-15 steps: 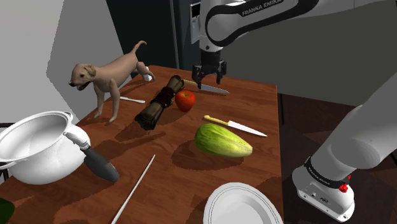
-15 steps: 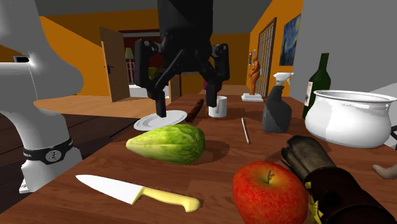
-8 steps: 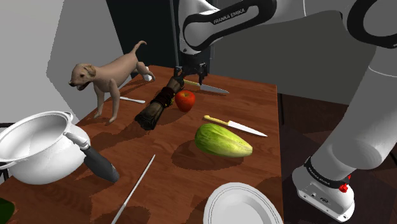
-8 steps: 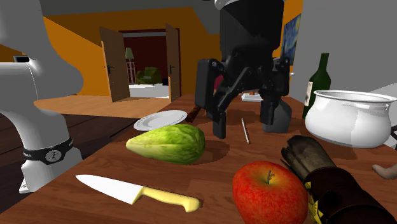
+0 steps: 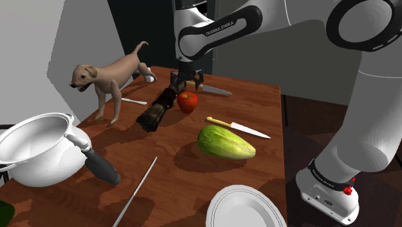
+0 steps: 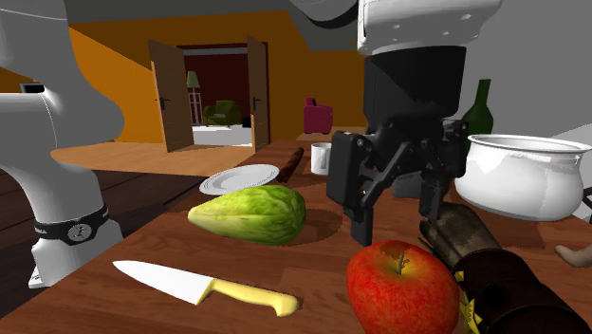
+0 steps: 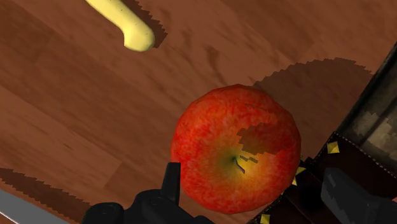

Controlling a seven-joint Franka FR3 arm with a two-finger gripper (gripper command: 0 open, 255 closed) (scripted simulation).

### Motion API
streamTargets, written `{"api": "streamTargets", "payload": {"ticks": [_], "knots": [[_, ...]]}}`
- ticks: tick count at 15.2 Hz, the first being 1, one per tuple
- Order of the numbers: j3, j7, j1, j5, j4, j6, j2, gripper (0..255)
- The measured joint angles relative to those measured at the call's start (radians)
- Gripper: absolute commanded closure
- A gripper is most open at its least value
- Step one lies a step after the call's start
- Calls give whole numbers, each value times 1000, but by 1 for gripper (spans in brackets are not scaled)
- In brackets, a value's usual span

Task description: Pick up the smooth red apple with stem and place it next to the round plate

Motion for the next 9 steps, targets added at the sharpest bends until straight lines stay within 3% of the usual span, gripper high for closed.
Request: {"api": "streamTargets", "payload": {"ticks": [8,9], "knots": [[-1,3,1,-3,-19,29,10,0],[-1,3,1,-3,-19,29,10,255]]}}
